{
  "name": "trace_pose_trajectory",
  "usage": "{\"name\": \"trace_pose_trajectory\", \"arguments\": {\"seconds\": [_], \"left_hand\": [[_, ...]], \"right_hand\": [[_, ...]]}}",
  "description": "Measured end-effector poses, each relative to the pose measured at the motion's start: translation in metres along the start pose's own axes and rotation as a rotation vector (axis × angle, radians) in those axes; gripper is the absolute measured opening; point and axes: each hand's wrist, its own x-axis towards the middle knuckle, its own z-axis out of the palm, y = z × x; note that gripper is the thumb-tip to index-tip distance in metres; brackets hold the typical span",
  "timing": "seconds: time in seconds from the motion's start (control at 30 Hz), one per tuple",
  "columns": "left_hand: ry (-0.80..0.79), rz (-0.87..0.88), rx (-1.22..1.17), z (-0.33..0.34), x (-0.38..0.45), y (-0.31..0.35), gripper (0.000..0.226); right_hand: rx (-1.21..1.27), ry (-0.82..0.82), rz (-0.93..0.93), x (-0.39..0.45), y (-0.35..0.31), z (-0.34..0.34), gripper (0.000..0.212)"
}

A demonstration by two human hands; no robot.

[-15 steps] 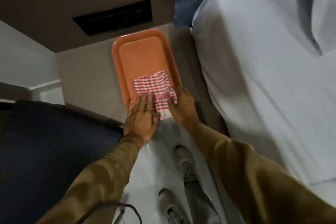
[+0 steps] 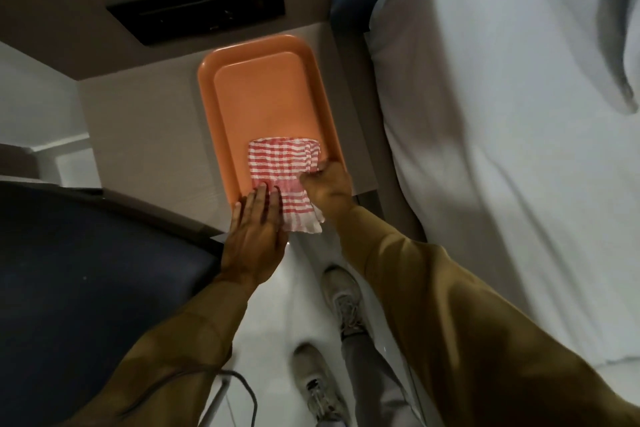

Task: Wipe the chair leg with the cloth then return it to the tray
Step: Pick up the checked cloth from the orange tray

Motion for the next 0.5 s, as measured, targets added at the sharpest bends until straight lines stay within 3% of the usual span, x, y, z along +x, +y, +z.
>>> {"name": "trace_pose_trajectory", "arguments": {"seconds": [0.17, 0.27, 0.4, 0.5], "left_hand": [[0.002, 0.041, 0.046, -0.034, -0.047, 0.002, 0.079], [0.077, 0.074, 0.005, -0.046, -0.081, -0.005, 0.075], [0.144, 0.136, 0.096, -0.046, -0.121, -0.023, 0.076], [0.178, 0.178, 0.162, -0.036, -0.160, -0.040, 0.075]], "right_hand": [[0.153, -0.126, 0.006, -0.044, -0.011, -0.017, 0.025], [0.232, -0.201, -0.099, -0.089, -0.008, -0.027, 0.014], [0.395, -0.171, -0.285, -0.144, 0.025, -0.027, 0.045], [0.491, -0.037, -0.285, -0.193, 0.062, -0.016, 0.054]]}}
